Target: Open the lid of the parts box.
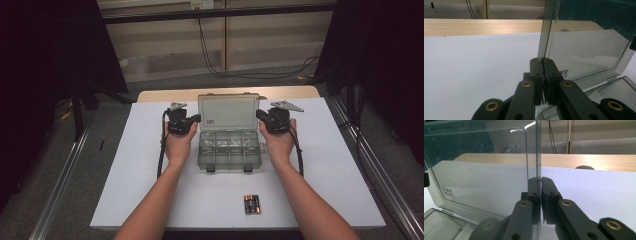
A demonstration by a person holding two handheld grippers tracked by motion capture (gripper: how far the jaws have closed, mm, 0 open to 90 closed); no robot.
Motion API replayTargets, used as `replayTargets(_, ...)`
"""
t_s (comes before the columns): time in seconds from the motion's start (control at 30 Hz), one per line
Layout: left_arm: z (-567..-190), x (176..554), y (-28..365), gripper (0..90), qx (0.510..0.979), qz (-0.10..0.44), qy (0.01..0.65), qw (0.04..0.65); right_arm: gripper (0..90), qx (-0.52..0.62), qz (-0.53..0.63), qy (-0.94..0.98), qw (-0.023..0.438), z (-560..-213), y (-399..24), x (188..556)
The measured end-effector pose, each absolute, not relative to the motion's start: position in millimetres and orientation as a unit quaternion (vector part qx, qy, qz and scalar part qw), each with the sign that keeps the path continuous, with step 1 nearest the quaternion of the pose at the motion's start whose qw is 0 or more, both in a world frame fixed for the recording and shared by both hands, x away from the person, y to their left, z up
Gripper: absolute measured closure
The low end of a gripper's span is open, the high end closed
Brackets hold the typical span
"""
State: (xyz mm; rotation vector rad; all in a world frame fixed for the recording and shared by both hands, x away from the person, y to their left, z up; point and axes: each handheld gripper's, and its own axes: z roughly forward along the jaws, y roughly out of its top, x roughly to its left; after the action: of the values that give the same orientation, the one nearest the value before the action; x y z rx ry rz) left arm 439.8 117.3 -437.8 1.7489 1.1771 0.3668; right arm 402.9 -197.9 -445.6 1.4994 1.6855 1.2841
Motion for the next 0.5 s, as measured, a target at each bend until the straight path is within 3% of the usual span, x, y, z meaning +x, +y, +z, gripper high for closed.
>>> replayTargets(0.5, -438.6, 452.1, 116.7, 88.9, 0.717, 0.132, 0.498, 0.47, 87.7, 0.574, 0.461, 0.631, 0.247, -445.6, -199.0, 417.3)
